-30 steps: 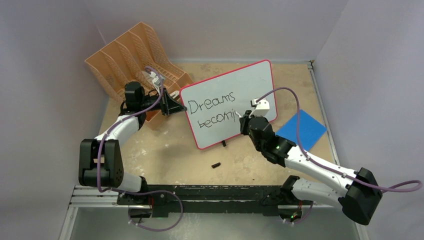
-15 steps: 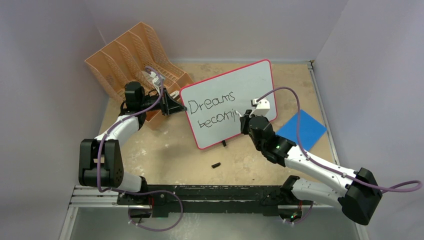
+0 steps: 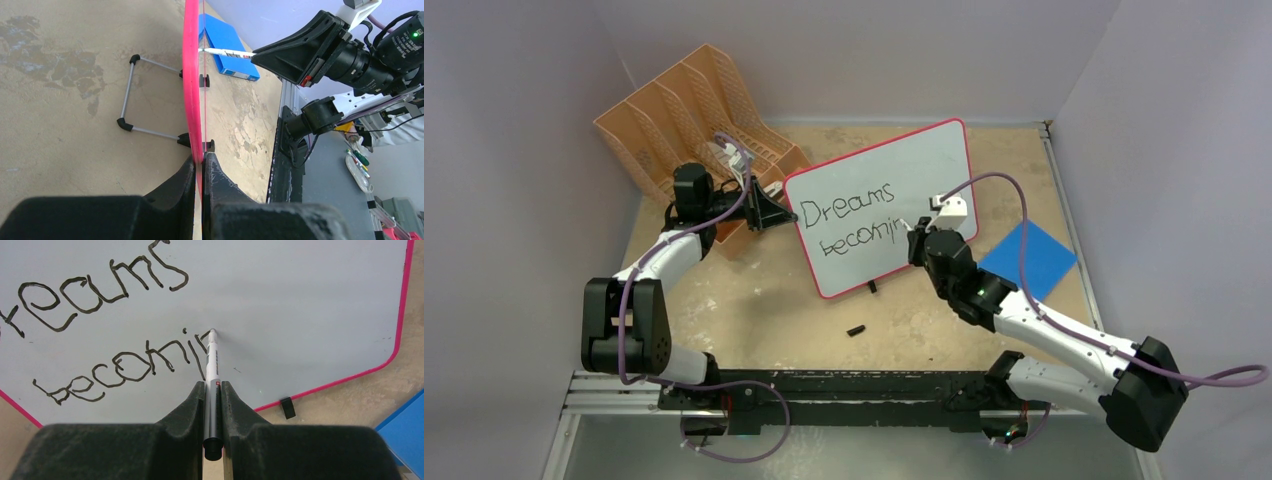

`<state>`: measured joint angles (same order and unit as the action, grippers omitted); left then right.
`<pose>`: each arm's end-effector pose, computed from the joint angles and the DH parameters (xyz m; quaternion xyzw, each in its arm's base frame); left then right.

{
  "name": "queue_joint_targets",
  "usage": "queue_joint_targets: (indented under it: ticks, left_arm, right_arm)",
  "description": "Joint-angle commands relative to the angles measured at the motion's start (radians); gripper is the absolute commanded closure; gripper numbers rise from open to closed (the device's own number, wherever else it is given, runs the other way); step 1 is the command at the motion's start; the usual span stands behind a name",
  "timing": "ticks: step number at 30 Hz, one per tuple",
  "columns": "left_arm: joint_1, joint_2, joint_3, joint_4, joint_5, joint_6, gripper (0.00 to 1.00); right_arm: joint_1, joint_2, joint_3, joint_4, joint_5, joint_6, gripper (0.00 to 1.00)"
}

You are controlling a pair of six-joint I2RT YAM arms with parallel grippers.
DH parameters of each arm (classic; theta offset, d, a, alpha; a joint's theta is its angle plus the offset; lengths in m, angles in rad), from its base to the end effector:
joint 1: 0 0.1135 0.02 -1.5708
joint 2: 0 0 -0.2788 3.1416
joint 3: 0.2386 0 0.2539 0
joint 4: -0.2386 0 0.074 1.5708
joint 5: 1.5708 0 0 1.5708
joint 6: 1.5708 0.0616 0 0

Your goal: Write a sentence on the whiteboard

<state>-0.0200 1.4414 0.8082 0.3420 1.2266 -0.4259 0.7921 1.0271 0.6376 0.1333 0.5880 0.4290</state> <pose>0.3080 -0.0642 0.2651 0.2044 0.7118 -0.5583 0.3740 0.1985 0.1525 0.2822 0.0373 0.7772 0.1473 0.6106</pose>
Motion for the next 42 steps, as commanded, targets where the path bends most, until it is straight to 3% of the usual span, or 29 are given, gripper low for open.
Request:
queue_joint_targets:
  ticks: [1,19,34,42]
  left_arm:
    - [0.007,-0.009,0.032,0.026,0.004,0.030,1.00]
    - [0.007,-0.007,0.031,0.026,0.001,0.030,1.00]
    - [0.006,-0.006,0.031,0.026,0.001,0.030,1.00]
    - [0.007,-0.006,0.032,0.026,0.004,0.030,1.00]
  right_arm:
    - [-0.014,-0.011,0.030,0.011,0.019,-0.001,1.00]
    - [-0.015,-0.048,-0.012,-0.077,-0.026,0.076,1.00]
    - [-0.015,-0.123,-0.007,-0.060,-0.001,0.046,1.00]
    - [-0.017,-0.082,0.001,-0.037,0.032,0.029,1.00]
